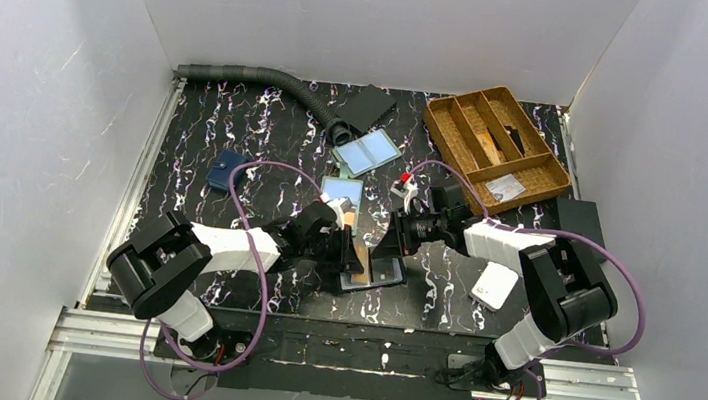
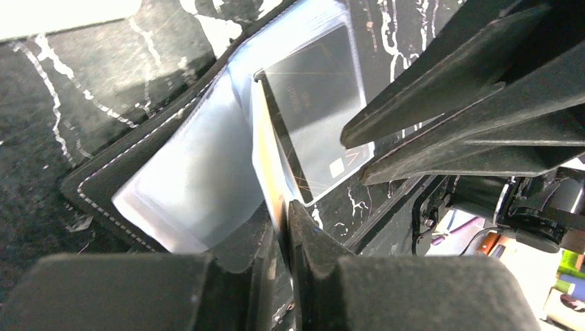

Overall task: Take the credit cards out of the card holder
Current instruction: Remove the credit card from the card holder.

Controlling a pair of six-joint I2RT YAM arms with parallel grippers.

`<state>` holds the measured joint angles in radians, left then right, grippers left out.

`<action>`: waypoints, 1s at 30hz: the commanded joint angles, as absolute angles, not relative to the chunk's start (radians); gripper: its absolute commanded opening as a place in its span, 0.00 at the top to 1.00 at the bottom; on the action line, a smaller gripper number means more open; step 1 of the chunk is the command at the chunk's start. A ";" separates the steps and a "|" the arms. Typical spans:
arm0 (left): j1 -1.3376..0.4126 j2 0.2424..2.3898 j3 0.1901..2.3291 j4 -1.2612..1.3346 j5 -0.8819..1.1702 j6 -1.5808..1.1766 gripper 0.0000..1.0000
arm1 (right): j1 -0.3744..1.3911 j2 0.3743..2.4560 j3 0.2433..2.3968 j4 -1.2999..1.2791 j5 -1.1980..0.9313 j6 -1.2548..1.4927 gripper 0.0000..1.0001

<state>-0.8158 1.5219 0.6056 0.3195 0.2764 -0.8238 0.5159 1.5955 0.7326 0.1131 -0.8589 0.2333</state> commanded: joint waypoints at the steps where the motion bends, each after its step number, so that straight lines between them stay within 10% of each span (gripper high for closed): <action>1: -0.798 1.522 0.574 0.337 0.305 -0.860 0.87 | 0.509 1.622 0.723 0.145 -0.848 0.243 0.71; 15: -0.739 1.509 0.497 0.479 0.361 -1.000 0.64 | 0.509 1.659 0.723 0.138 -0.831 0.246 0.71; 30: -0.675 1.523 0.360 0.734 0.376 -1.170 0.69 | 0.509 1.665 0.724 0.137 -0.831 0.244 0.71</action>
